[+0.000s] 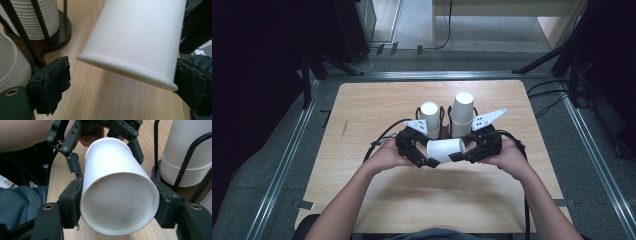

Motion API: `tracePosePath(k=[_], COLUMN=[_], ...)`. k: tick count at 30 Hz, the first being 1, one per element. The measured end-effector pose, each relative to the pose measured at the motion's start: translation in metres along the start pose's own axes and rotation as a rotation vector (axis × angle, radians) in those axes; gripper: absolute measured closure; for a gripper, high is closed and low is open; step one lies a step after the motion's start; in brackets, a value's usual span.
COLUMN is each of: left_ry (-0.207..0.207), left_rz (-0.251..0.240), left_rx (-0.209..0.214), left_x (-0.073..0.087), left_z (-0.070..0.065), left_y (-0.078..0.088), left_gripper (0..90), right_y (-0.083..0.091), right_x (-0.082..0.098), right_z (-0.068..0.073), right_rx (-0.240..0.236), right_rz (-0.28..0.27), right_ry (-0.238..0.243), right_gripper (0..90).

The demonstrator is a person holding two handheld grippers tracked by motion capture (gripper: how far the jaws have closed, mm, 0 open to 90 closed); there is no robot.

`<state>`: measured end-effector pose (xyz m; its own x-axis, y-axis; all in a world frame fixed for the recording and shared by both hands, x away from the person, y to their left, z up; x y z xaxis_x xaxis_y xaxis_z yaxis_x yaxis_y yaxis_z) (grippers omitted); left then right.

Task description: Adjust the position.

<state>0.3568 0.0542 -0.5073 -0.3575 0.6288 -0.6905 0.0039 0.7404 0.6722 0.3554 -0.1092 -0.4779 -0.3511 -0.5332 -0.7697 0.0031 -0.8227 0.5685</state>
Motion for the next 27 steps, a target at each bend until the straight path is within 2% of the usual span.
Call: tracePosePath(k=[4, 7, 8, 11, 17, 21, 22, 24, 27], left_ry=[0.005, -0.004, -0.005, -0.019, -0.054, -0.06, -0.057, -0.053, -0.056], left_rz=[-0.036, -0.045, -0.056, -0.075, -0.066, -0.036, -0.03, -0.022, -0.03], left_rx=[0.014, 0.02, 0.03, 0.052, 0.038, 0.042, 0.043, 0.049, 0.041], left_x=[-0.001, -0.001, -0.002, -0.003, -0.003, -0.003, -0.002, -0.002, -0.003], left_z=[-0.002, -0.003, -0.004, -0.007, -0.008, -0.009, -0.008, -0.007, -0.006], left_y=[-0.003, -0.005, -0.004, -0.002, 0.001, 0.003, 0.003, 0.006, 0.013], left_gripper=[7.2, 8.4, 13.9, 17.7, 24.1, 24.6, 24.7, 24.7, 24.7], right_y=[-0.001, -0.001, -0.001, -0.001, -0.001, -0.002, -0.003, -0.003, -0.006], right_x=[-0.001, -0.003, -0.004, -0.004, -0.004, -0.003, -0.002, -0.002, 0.0], right_z=[0.001, 0.002, 0.003, 0.003, 0.004, 0.006, 0.007, 0.006, 0.007], right_rx=[-0.013, -0.025, -0.034, -0.041, -0.055, -0.037, -0.032, -0.02, -0.007], right_rz=[-0.006, -0.017, -0.026, -0.031, -0.035, -0.024, -0.017, -0.011, 0.015], right_ry=[-0.002, -0.004, -0.011, -0.017, -0.006, 0.043, 0.047, 0.049, 0.05], right_gripper=[34.3, 34.3, 34.3, 34.3, 34.7, 34.1, 28.6, 25.0, 24.1])
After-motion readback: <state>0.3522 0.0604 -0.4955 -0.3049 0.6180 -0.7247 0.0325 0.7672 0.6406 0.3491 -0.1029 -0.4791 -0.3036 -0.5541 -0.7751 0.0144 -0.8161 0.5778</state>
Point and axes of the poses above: each handheld gripper's, and its own axes: y roughly backward along the jaws, x roughly out of its underside, z roughly to its left, the point moved 6 cm from there along -y, roughly forward along the jaws, and after that the axes turned 2 degrees about z, right-handed, at the moved point
